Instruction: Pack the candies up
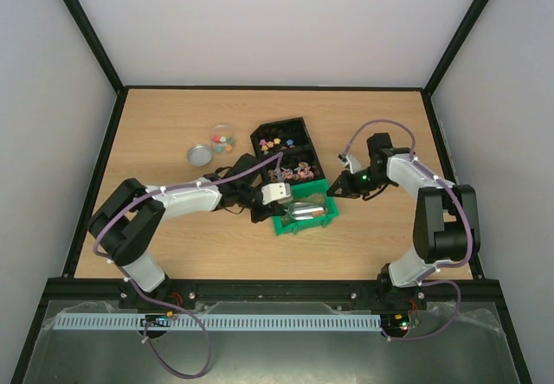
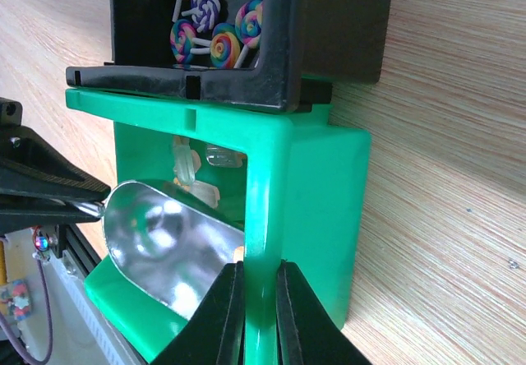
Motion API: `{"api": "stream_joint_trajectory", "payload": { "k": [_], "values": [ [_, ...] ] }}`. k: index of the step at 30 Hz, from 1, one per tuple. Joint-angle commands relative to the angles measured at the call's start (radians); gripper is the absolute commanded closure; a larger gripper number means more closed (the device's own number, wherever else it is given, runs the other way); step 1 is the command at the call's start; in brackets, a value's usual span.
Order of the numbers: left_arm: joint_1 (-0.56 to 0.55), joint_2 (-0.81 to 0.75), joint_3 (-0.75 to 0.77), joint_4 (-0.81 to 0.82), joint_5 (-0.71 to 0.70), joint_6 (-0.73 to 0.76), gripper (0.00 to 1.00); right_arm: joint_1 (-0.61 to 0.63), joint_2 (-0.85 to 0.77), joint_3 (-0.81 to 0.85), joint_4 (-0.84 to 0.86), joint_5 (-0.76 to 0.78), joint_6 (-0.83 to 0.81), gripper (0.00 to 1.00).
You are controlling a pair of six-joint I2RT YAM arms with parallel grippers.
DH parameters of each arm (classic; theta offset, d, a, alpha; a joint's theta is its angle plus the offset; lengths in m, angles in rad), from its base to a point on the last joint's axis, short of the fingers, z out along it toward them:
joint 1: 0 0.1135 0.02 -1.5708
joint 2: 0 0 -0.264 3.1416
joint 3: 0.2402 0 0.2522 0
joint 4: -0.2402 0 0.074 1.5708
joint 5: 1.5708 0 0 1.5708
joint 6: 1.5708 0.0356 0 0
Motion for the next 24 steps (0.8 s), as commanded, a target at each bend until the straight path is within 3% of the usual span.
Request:
{"api": "stream_joint_trajectory", "payload": {
  "k": [1, 24],
  "values": [
    [0.006, 0.005, -0.018, 0.111, 0.082, -0.015, 0.98, -0.014, 0.003, 0.002, -0.021, 0.066, -0.038, 0.99],
    [0.138, -0.096, -0.142, 0.352, 0.188, -0.029, 0.98, -0.026, 0.024, 0.006, -0.021, 0.081, -0.049, 0.99]
  ]
}}
